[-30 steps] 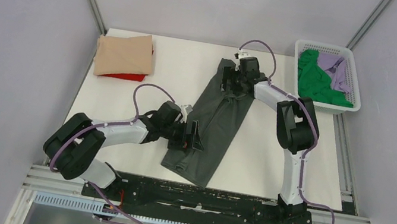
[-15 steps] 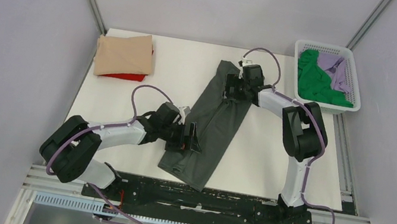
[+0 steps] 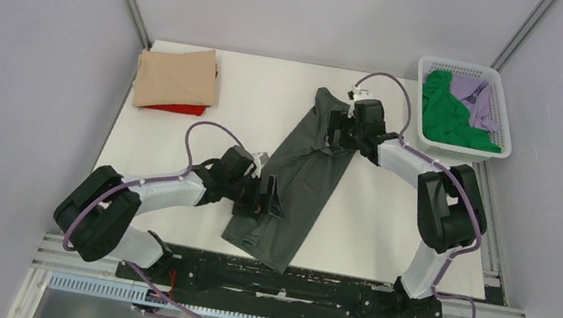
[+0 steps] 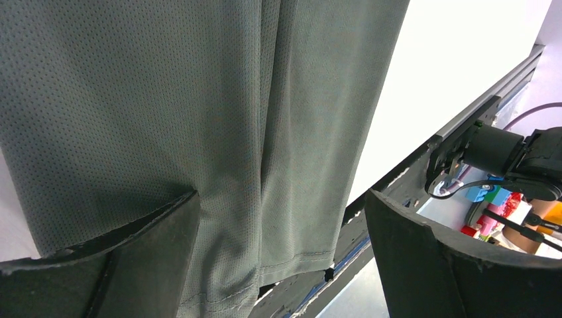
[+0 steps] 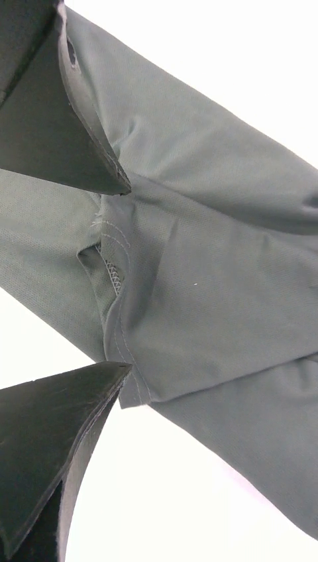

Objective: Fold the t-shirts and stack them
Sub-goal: Rotate the tshirt 90 degrees

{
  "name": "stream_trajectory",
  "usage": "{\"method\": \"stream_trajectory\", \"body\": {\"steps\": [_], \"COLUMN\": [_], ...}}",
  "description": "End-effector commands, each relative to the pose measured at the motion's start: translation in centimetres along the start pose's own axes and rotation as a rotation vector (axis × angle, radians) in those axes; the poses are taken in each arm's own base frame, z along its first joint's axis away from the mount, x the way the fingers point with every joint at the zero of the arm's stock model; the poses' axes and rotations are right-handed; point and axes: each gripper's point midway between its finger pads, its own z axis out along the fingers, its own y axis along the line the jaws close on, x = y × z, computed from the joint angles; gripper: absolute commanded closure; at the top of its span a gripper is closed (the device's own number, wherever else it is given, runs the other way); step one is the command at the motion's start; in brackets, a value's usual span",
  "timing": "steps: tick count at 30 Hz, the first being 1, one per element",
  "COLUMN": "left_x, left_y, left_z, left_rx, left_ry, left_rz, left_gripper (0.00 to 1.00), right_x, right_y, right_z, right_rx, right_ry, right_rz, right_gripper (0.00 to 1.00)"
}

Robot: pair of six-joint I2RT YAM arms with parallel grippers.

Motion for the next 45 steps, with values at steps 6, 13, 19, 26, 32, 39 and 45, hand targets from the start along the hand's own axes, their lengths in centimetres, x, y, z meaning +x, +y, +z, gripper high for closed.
{"method": "stream_trajectory", "body": {"steps": [6,13,19,26,32,39,45], "left_x": [2.0,2.3,2.5,2.5,2.6,2.6,2.4], "left_y": [2.1,2.3,2.5,2.7,2.9,2.9,2.9], "left_z": [-0.7,-0.8,-0.9,-0.7,-0.7,-0.9,-0.9], "left_rx": [-0.082,-0.081,-0.084,-0.096,-0.106,-0.11,-0.114], "left_ry": [0.04,0.044,0.048,0.052,0.053,0.041,0.038], "left_rz": [0.004,0.004,0.003,-0.003,-0.013,-0.018,-0.017], "left_gripper": [0.0,0.0,0.0,0.0,0.0,0.0,0.0], "right_x": [-5.9,-5.4,-7.5,-8.1,-9.2,-8.5,-8.6], "right_y": [2.6,0.8,0.6,0.9,1.1,1.3,1.7], "right_z": [-2.4,0.2,4.3,7.3,9.5,10.5,10.5], "right_rx": [-0.126,-0.058,-0.129,-0.175,-0.172,-0.191,-0.205], "right_ry": [-0.173,-0.14,-0.124,-0.105,-0.126,-0.107,-0.121], "right_rz": [0.017,0.047,-0.361,-0.532,-0.52,-0.491,-0.47], "right_gripper": [0.02,0.02,0.14,0.19,0.37,0.43,0.73]}}
